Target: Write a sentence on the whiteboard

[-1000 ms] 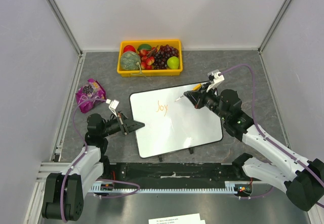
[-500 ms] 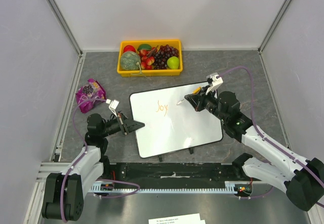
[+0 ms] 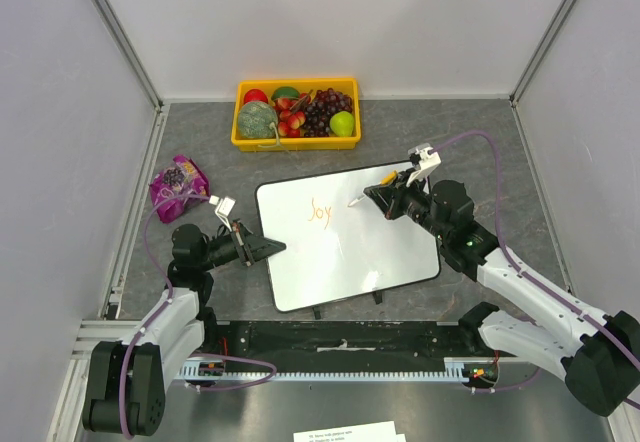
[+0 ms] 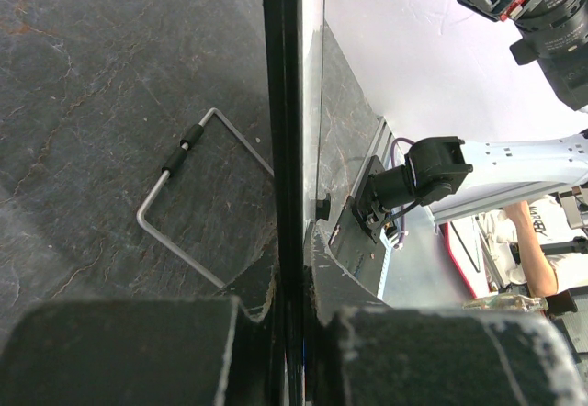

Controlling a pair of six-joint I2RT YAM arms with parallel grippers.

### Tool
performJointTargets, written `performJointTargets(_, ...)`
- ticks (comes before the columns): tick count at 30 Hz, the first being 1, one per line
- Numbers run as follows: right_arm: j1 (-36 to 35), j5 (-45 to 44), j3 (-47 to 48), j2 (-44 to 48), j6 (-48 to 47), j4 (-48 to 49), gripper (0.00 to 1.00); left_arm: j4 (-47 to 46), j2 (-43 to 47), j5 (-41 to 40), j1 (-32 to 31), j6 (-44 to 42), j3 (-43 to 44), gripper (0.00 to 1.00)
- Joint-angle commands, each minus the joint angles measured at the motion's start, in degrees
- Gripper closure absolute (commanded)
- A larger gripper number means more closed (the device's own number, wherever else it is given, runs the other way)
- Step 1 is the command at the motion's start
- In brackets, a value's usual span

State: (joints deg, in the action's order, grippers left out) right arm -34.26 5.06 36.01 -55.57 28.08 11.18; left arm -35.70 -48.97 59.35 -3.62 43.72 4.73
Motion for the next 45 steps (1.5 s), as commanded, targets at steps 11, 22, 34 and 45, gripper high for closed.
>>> performJointTargets(11, 0.25, -1.81, -0.41, -1.03, 0.49, 2.71, 1.00, 0.19, 0.19, -0.03, 0.01, -6.28, -1.13, 0.98)
performJointTargets(22, 0.33, -1.46, -2.70, 0.11, 0.23, 1.65, 1.00, 0.19, 0.28, -0.03, 0.01, -6.28, -1.22, 0.98)
performJointTargets(34, 0.25, 0.74, -5.69, 2.39, 0.66, 0.95, 1.00, 0.19, 0.10, 0.06, 0.01, -6.28, -1.13, 0.98)
performJointTargets(45, 0.33, 1.36, -0.69, 3.45, 2.24, 0.95, 1.00, 0.02, 0.02, -0.11, -0.07, -6.28, -1.13, 0.98)
